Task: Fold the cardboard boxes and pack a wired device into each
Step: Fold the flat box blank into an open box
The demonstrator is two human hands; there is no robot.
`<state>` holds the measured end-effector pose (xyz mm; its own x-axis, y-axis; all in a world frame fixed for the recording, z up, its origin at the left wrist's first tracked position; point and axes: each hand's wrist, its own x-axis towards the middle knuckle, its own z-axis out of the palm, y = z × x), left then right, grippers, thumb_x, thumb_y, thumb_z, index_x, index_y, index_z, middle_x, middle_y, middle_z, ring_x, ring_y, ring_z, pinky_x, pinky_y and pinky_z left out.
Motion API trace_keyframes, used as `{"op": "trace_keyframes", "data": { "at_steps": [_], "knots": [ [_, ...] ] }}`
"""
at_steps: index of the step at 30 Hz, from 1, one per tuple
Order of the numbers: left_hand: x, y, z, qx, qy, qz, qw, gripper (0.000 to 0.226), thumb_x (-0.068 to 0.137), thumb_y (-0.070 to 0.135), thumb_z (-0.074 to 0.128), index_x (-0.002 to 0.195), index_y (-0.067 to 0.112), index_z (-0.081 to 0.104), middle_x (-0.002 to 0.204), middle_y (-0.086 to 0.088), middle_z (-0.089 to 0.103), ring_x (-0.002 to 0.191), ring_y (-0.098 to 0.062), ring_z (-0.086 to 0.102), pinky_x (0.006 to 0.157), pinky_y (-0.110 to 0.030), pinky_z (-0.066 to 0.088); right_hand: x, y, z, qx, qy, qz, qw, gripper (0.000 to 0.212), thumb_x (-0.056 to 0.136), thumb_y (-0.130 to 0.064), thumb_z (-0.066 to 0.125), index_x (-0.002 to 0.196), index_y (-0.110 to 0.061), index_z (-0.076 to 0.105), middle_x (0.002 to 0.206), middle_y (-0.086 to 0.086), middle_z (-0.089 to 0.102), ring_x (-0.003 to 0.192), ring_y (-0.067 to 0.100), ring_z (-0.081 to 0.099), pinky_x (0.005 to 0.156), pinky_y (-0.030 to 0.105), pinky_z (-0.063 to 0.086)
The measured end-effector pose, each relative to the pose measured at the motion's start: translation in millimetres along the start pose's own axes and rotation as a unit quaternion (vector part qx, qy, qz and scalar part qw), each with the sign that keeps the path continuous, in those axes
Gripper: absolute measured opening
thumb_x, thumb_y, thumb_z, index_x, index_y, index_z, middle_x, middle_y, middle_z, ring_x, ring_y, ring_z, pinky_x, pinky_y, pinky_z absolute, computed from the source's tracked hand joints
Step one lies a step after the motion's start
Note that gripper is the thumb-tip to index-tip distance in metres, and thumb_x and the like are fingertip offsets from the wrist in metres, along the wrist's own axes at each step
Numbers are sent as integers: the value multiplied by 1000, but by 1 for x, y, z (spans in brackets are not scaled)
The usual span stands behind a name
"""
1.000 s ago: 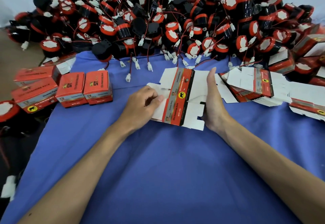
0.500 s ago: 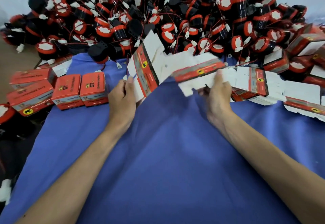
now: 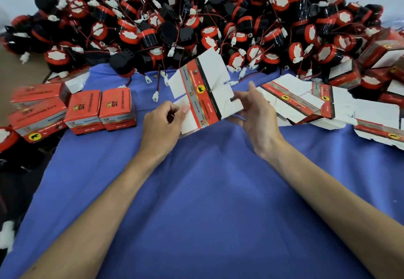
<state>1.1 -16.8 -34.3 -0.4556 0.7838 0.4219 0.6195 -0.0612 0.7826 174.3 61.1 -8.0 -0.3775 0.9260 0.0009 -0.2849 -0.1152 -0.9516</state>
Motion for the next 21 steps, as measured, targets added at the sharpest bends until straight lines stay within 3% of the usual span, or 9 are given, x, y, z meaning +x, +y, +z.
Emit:
{"op": "trace_keyframes", "data": {
  "at_steps": [3, 5, 10, 14, 16, 19, 21],
  "knots": [
    [-4, 2, 1, 17, -41, 46, 998, 27, 94, 27, 61, 77, 6, 63, 64, 5, 58, 57, -9, 48, 54, -18, 35, -1, 5, -1, -65, -48, 18, 997, 34, 100, -32, 43, 104, -5, 64, 101, 11, 68, 94, 28, 63, 87, 42, 47],
    [-4, 5, 0, -5, -78, 39, 996, 22, 96, 25, 59, 78, 13, 62, 70, 4, 62, 62, -10, 50, 56, -20, 36, -3, 4, -2, -80, -55, 52, 994, 30, 99, -29, 46, 102, -4, 63, 97, 14, 69, 87, 27, 66, 82, 41, 50],
    [-4, 6, -4, -108, -93, -34, 989, 33, 100, 26, 49, 69, 16, 42, 59, 12, 47, 53, 0, 39, 50, -15, 30, -5, 5, -3, -39, -119, 75, 989, 48, 87, -43, 49, 110, -3, 64, 109, 13, 70, 99, 27, 67, 86, 37, 55],
    [0, 6, -9, -170, -87, -48, 980, 32, 99, 30, 46, 75, 9, 45, 71, -11, 46, 65, -15, 39, 57, -27, 32, -4, 6, -4, 10, -160, 78, 984, 36, 84, -38, 50, 79, -13, 76, 91, 5, 74, 83, 18, 70, 69, 28, 57],
    [-2, 6, -9, -195, -87, -44, 976, 32, 97, 32, 47, 73, 10, 45, 73, -13, 46, 70, -20, 38, 60, -33, 32, -3, 7, -7, 34, -176, 82, 980, 34, 83, -34, 50, 73, -16, 76, 86, 3, 74, 79, 16, 70, 65, 27, 56],
    [-2, 6, -10, -229, -79, -47, 969, 30, 89, 39, 50, 70, 16, 49, 66, -1, 56, 65, -19, 51, 56, -30, 41, -1, 7, -9, 46, -208, 79, 974, 29, 86, -26, 51, 77, -16, 77, 88, 2, 73, 81, 15, 69, 69, 28, 56],
    [0, 5, -11, -239, -79, -48, 967, 28, 88, 37, 50, 70, 16, 50, 63, 10, 62, 62, -6, 58, 53, -20, 46, 0, 7, -8, 54, -222, 77, 970, 32, 89, -22, 46, 78, -17, 76, 87, 0, 71, 81, 14, 67, 72, 27, 56]
  ]
}}
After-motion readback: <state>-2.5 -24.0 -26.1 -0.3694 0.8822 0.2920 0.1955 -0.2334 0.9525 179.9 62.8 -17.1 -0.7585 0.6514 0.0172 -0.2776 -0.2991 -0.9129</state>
